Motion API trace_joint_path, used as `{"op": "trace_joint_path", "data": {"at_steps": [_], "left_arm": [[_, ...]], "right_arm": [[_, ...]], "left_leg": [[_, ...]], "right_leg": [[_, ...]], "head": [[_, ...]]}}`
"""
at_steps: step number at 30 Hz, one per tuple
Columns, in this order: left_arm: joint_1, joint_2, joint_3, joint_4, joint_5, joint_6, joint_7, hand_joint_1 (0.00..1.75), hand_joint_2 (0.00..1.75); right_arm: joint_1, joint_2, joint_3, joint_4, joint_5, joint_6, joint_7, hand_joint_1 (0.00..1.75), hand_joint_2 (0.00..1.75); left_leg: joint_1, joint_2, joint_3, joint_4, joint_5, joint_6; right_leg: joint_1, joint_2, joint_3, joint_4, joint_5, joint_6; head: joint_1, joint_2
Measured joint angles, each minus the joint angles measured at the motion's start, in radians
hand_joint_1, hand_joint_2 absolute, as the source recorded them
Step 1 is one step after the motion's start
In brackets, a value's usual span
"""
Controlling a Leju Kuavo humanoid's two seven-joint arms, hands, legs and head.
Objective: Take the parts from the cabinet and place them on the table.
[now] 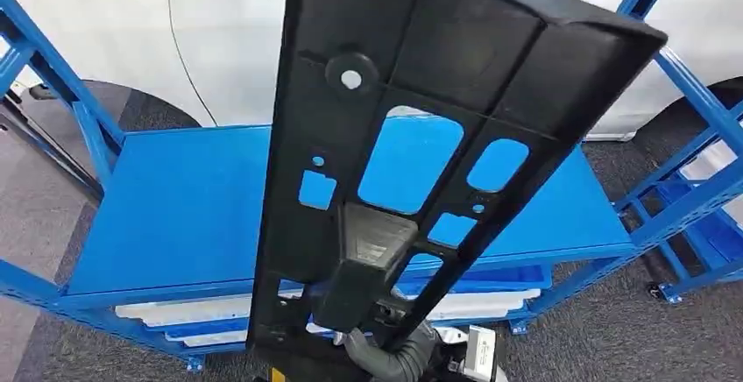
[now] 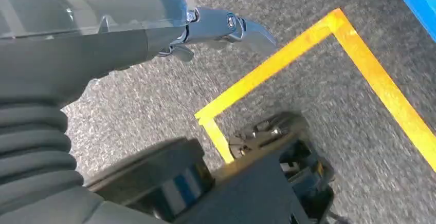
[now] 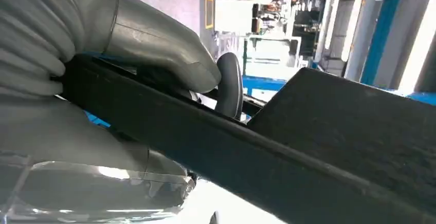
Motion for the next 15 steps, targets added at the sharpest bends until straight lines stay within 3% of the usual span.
{"op": "trace_joint_path", "data": {"at_steps": [1, 2, 3, 5, 6, 7, 8, 10, 12, 13, 15], "left_arm": [[0.001, 0.0, 0.0, 0.0, -0.002, 0.004, 0.005, 0.0, 1.75], [0.002, 0.0, 0.0, 0.0, -0.002, 0.008, 0.007, 0.0, 1.75], [0.001, 0.0, 0.0, 0.0, -0.002, 0.01, 0.009, 0.0, 1.75], [0.0, 0.0, 0.0, 0.0, -0.002, 0.01, 0.011, 0.0, 1.75], [0.0, 0.0, 0.0, 0.0, -0.001, 0.011, 0.014, 0.0, 1.75], [-0.002, 0.001, 0.0, -0.001, -0.002, 0.015, 0.015, 0.0, 1.75], [-0.002, 0.001, 0.0, -0.001, -0.002, 0.021, 0.017, 0.0, 1.75], [-0.002, 0.001, 0.0, -0.001, -0.002, 0.028, 0.018, 0.0, 1.75], [-0.002, 0.001, 0.0, -0.001, 0.001, 0.036, 0.026, 0.0, 1.75], [-0.002, 0.001, 0.0, -0.001, 0.005, 0.04, 0.03, 0.0, 1.75], [-0.001, 0.001, 0.001, -0.001, 0.018, 0.043, 0.048, 0.0, 1.75]], "right_arm": [[0.002, -0.005, 0.0, 0.0, 0.0, -0.002, -0.001, 1.69, 1.75], [0.005, -0.008, 0.0, 0.0, 0.0, -0.002, -0.003, 1.69, 1.75], [0.006, -0.011, 0.0, 0.0, 0.0, -0.002, -0.004, 1.69, 1.75], [0.006, -0.014, 0.0, 0.0, 0.0, -0.002, -0.006, 1.69, 1.75], [0.005, -0.015, 0.0, 0.0, 0.0, -0.002, -0.007, 1.69, 1.75], [0.005, -0.016, 0.0, 0.0, 0.0, -0.002, -0.007, 1.69, 1.75], [0.005, -0.016, 0.001, 0.0, 0.0, -0.003, -0.008, 1.69, 1.75], [0.006, -0.018, 0.001, 0.0, 0.0, -0.006, -0.007, 1.69, 1.75], [0.007, -0.019, 0.002, 0.0, -0.001, -0.006, -0.007, 1.69, 1.75], [0.007, -0.02, 0.002, 0.0, -0.002, -0.005, -0.007, 1.69, 1.75], [0.009, -0.021, 0.002, 0.0, -0.005, -0.003, -0.006, 1.69, 1.75]], "left_leg": [[0.0, 0.0, -0.001, 0.001, 0.0, 0.0], [0.001, 0.0, 0.0, 0.001, 0.0, -0.001], [0.002, -0.001, 0.001, 0.001, -0.001, -0.002], [0.007, -0.004, 0.006, 0.004, -0.005, -0.01], [0.008, -0.005, 0.007, 0.006, -0.009, -0.018], [0.003, -0.006, 0.003, 0.009, -0.01, -0.026], [0.003, -0.008, 0.001, 0.009, -0.008, -0.033], [0.006, -0.008, 0.003, 0.003, -0.005, -0.047], [0.011, -0.005, 0.0, 0.017, -0.02, -0.058], [0.011, -0.001, -0.019, 0.06, -0.051, -0.059], [0.01, -0.001, -0.096, 0.223, -0.134, -0.061]], "right_leg": [[-0.006, 0.0, -0.033, 0.067, -0.02, 0.005], [-0.011, 0.0, -0.044, 0.085, -0.014, 0.009], [-0.016, -0.001, -0.031, 0.054, 0.014, 0.012], [-0.024, -0.001, 0.055, -0.12, 0.108, 0.016], [-0.028, 0.001, 0.104, -0.222, 0.14, 0.019], [-0.02, 0.007, 0.11, -0.234, 0.125, 0.015], [-0.018, 0.008, 0.104, -0.234, 0.131, 0.003], [-0.013, 0.008, 0.1, -0.231, 0.13, -0.011], [-0.017, 0.005, 0.105, -0.241, 0.136, -0.029], [-0.015, 0.004, 0.105, -0.241, 0.135, -0.037], [-0.009, 0.0, 0.103, -0.241, 0.134, -0.045]], "head": [[0.0, 0.0], [0.0, 0.0], [0.0, 0.0], [0.0, 0.0], [0.0, 0.0], [0.0, 0.0], [0.0, 0.0], [0.0, 0.0], [0.0, 0.0], [0.0, 0.0], [0.0, 0.0]]}}
